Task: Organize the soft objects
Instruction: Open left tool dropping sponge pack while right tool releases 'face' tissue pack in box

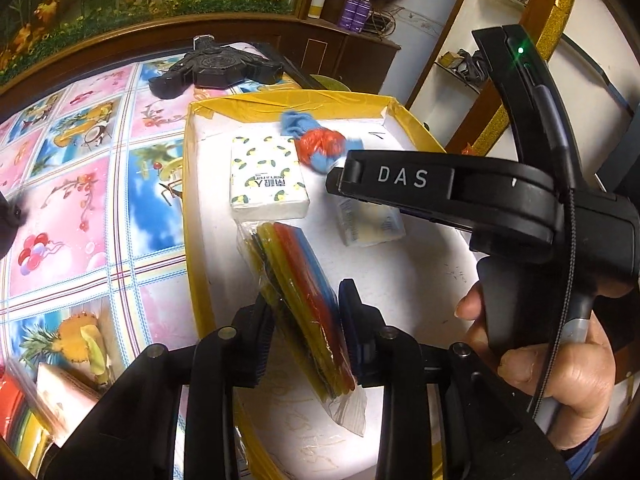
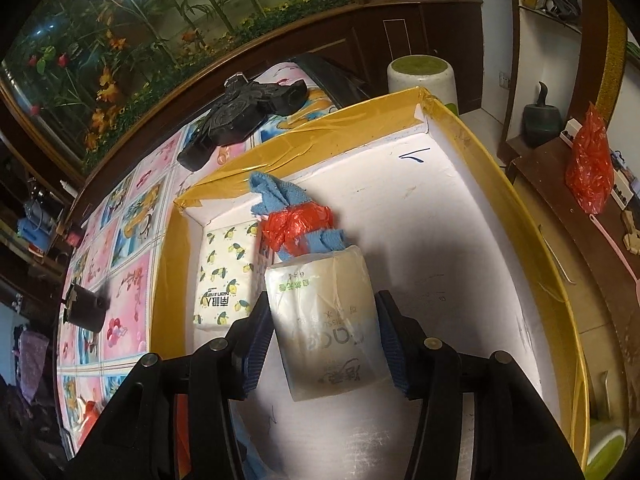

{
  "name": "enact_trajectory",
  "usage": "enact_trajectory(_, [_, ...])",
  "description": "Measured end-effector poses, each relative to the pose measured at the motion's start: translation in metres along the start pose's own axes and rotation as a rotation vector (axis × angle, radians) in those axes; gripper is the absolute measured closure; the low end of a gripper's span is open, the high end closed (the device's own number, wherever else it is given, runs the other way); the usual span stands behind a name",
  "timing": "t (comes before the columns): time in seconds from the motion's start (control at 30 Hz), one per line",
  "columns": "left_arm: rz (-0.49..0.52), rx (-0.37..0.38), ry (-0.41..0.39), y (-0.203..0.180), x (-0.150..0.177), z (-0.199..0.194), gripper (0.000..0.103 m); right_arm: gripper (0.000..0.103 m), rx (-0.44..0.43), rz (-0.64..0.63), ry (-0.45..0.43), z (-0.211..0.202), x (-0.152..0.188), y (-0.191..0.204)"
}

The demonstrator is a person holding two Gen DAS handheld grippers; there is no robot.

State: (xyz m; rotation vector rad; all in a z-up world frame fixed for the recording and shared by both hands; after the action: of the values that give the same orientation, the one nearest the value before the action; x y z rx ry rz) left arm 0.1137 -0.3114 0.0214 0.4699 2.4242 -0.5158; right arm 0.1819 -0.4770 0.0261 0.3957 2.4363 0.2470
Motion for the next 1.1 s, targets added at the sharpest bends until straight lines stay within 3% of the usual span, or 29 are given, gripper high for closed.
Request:
enact_trajectory(0.13, [0.017, -0.017, -0.006, -0.001, -0.002, -0.002, 0.074, 0.033, -0.011, -0.006, -0.015, -0.006, -0.001, 0.000])
enact_trajectory(0.33, [0.026, -0.040, -0.052, -0.002, -0.008, -0.017, 0.072, 0.034, -0.018, -0.008, -0.070, -0.017, 0.004, 0.004])
enact_trajectory(0.5, [0.020, -0.058, -0.117, 0.002, -0.014, -0.035, 0.051, 0.034, -0.025, -0.004, -0.097, -0.023, 0.007, 0.006])
enact_trajectory(0.8, [0.020, -0.071, -0.160, 0.012, -0.009, -0.064, 0.051, 0.034, -0.046, -0.016, -0.124, -0.031, 0.010, 0.010])
enact_trajectory(1.1, [0.007, -0.088, -0.151, 0.033, 0.019, -0.080, 0.051, 0.034, -0.054, -0.059, -0.134, -0.033, 0.015, 0.024])
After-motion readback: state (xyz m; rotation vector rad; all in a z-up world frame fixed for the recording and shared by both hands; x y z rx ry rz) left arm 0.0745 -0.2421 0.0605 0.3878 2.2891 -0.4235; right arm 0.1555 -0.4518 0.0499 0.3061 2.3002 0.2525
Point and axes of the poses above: each gripper's, at about its wrist camera, not at the fingertips, and z roughly the way its jaws point, y to its left, x to its underside, the point moved 4 cm from there along z, roughly the way its jaws point, and after that the axes turned 5 degrees about -y, right-handed, at the moved point
